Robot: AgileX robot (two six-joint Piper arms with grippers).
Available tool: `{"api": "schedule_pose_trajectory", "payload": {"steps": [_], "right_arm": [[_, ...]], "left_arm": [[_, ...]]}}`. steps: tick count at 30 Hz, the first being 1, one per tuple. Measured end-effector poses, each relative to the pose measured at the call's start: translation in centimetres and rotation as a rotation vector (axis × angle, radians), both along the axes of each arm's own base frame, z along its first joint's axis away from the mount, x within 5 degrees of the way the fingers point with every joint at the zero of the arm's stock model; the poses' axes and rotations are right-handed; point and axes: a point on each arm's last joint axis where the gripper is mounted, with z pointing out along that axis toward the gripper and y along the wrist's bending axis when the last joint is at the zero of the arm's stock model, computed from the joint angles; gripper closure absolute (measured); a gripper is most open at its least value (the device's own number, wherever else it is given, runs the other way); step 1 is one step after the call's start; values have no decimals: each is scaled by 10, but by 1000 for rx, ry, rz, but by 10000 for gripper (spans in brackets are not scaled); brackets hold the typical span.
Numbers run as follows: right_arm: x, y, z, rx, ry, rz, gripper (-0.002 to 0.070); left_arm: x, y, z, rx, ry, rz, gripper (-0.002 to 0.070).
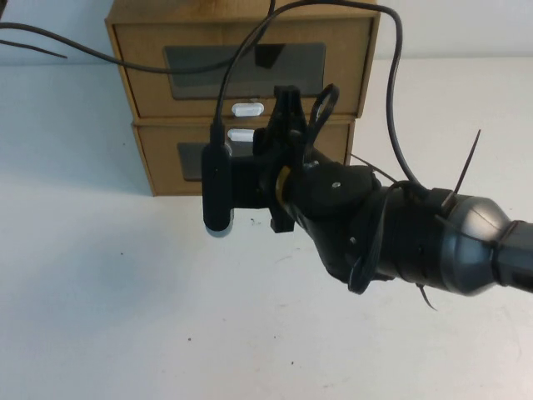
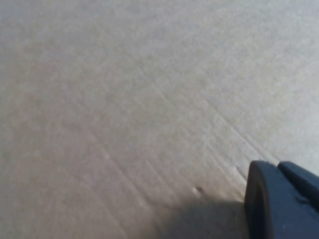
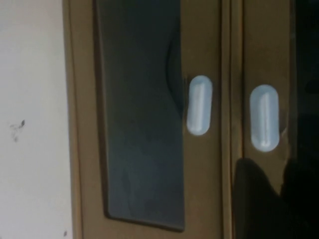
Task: Open the shoe box
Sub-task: 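Pull the top drawer of the cardboard box fully open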
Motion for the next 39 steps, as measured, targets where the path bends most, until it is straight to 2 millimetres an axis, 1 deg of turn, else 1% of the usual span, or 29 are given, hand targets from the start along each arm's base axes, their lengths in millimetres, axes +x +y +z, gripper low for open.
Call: {"api": "schedule_pose_trajectory", "payload": {"steps": [4, 6, 8, 11, 13, 21, 28, 39], "right_arm": [[4, 7, -1, 4, -35, 28, 463], [5, 8, -1, 7, -38, 29, 426], [7, 10, -4, 5, -37, 30, 407], [10, 14, -11, -5, -32, 26, 398], [14, 17, -12, -6, -38, 15, 395], [19, 20, 3, 30, -78, -12, 394], [20, 20, 4, 33, -80, -16, 394], [24, 16, 3, 57, -68, -29, 394]], "left_arm": [[0, 0, 0, -2, 8, -1, 680], [-1, 0, 0, -3, 12, 0, 680], [-1, 0, 0, -7, 16, 3, 680], [-1, 0, 0, -8, 23, 3, 680], [-2, 0, 0, -12, 32, 5, 680], [-3, -1, 0, -51, 85, 35, 680], [-3, -1, -1, -95, 140, 71, 680], [-4, -2, 0, -123, 163, 75, 680]]}}
